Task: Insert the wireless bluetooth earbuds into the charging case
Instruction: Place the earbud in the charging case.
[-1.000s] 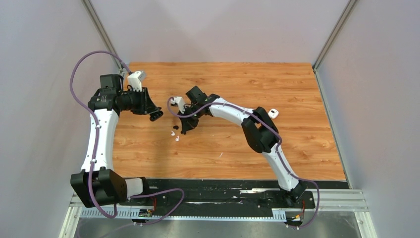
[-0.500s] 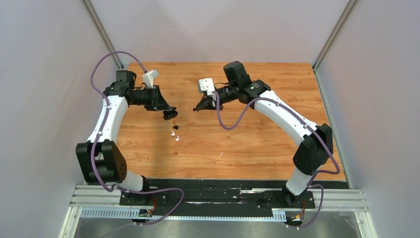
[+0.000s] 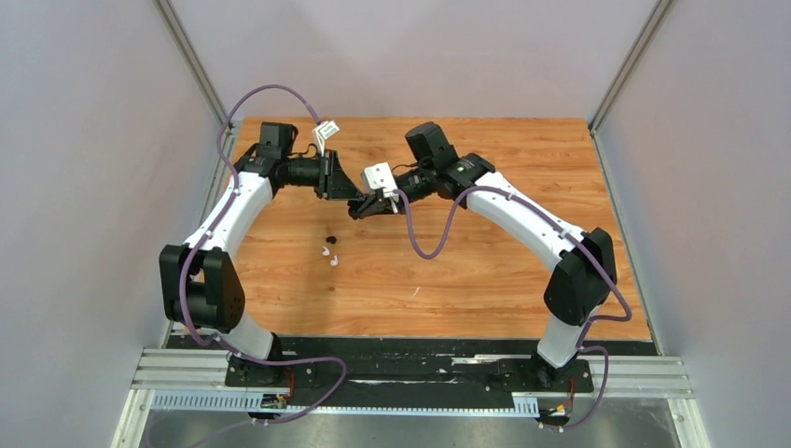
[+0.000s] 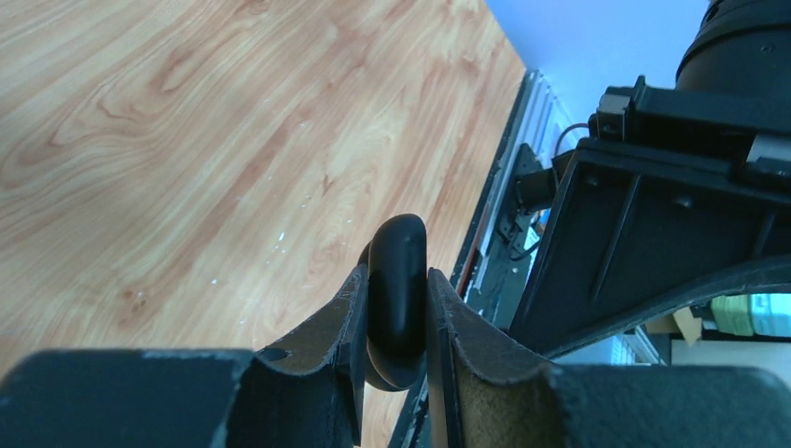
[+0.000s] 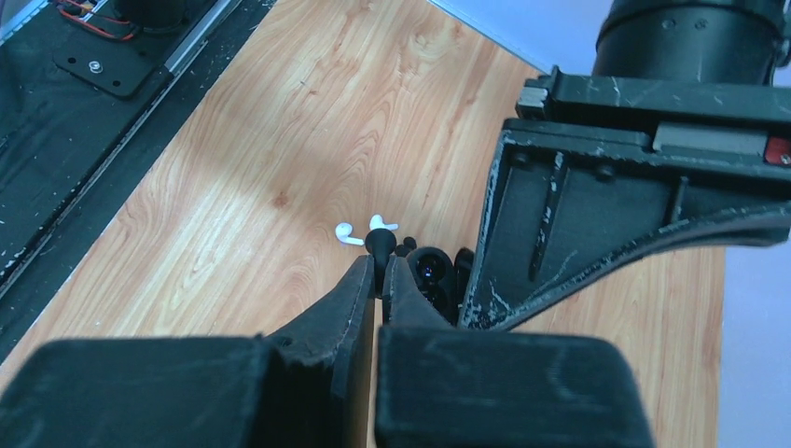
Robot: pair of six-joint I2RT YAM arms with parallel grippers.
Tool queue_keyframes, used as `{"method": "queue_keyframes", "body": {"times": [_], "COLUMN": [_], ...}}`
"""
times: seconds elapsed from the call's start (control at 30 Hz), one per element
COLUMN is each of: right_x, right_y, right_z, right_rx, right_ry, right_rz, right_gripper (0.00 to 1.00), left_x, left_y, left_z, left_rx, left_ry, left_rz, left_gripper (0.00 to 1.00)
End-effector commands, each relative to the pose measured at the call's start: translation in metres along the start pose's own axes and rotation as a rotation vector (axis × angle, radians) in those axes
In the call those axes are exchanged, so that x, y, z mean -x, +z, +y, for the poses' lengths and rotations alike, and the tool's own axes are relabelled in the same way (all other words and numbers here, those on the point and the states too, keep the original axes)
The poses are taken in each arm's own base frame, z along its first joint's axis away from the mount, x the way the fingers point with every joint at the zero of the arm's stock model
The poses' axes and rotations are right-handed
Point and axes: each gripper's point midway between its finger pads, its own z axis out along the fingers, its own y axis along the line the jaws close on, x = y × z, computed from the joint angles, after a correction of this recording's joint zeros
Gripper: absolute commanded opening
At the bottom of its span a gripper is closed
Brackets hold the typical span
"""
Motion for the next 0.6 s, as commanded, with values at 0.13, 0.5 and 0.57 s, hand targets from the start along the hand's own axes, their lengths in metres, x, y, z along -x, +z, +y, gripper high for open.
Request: {"method": "queue_keyframes", "body": {"times": [0.13,0.5,0.57], "right_x": [0.021,0.012,0.012], "right_y": [0.003,0.002,0.002], "right_z": [-0.007,-0.016,-0.017], "right_rx": [0.005,-0.029,-0.034], "right_ry": [-0.164,-0.199,-0.201], "right_rz": [-0.031,0.027,0.031], "right_gripper": [0.0,0.0,0.0], "left_x": [0.005,0.003,0.003], "left_y": [-0.002,-0.002,-0.002], "left_z": [-0.025,-0.026,-0.026], "left_rx": [-0.128,-0.11,-0.108], "left_ry": [-0.009,0.011,0.018], "left_rz": [-0.026,-0.016,-0.013], "left_gripper": [0.0,0.0,0.0]}}
